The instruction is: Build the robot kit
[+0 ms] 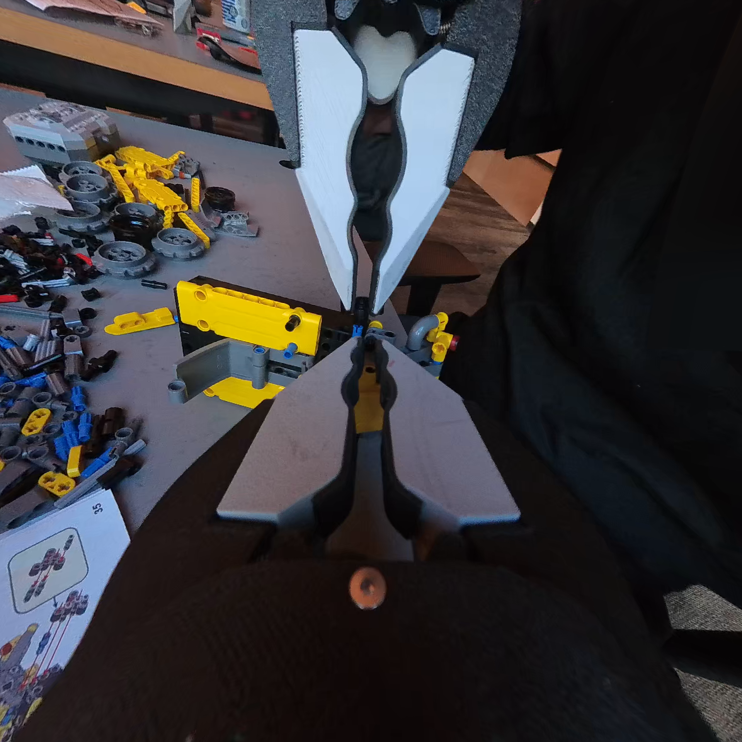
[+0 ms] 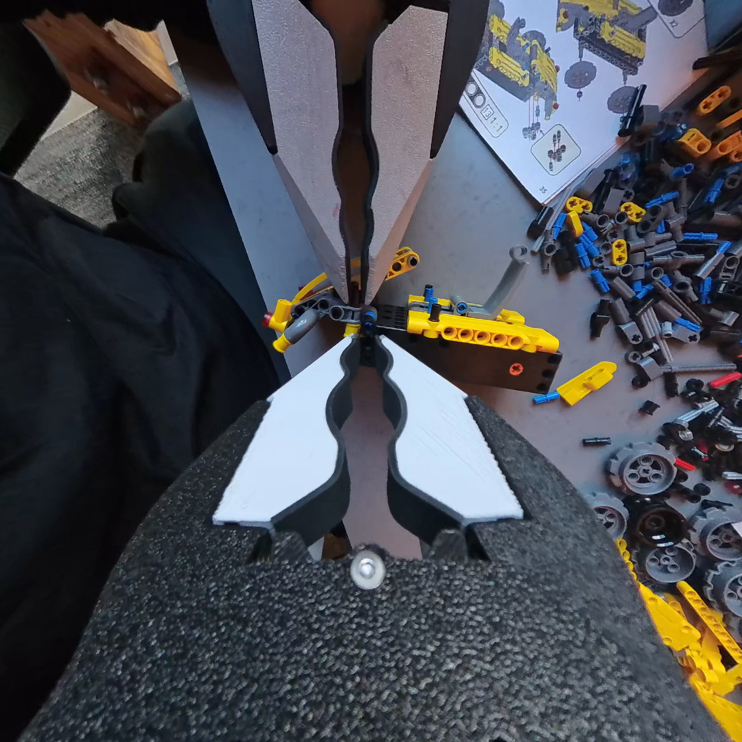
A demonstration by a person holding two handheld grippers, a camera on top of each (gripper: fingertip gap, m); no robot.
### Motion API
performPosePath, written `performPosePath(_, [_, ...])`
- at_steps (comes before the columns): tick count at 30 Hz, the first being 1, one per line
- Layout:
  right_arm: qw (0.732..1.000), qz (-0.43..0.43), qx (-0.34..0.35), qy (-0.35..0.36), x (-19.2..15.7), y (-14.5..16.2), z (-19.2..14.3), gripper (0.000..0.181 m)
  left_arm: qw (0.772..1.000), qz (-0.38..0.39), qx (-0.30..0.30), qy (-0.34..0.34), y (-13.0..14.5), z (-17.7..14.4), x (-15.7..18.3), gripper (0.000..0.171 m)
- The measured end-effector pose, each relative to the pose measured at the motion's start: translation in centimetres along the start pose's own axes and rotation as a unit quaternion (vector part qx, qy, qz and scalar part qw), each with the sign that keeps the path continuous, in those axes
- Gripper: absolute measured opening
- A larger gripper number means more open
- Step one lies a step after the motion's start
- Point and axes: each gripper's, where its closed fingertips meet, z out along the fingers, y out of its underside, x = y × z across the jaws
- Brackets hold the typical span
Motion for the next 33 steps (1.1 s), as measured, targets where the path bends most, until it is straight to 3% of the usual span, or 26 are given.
performPosePath(18, [0.998, -0.020, -0.061, 0.004, 0.0, 0.3, 0.2, 0.007, 1.000, 0.005, -0.003, -0.019, 0.1, 0.4, 0.0, 0.002])
performPosePath(26, [0.986, -0.085, -0.139, 0.042, 0.3, 0.3, 0.5, 0.006, 0.999, 0.005, -0.004, -0.032, 0.2, 0.4, -0.2, 0.002])
performPosePath(33, [0.979, -0.127, -0.152, 0.055, 0.4, 0.4, 0.8, 0.006, 0.999, 0.001, -0.005, -0.033, 0.2, 0.4, -0.3, 0.002])
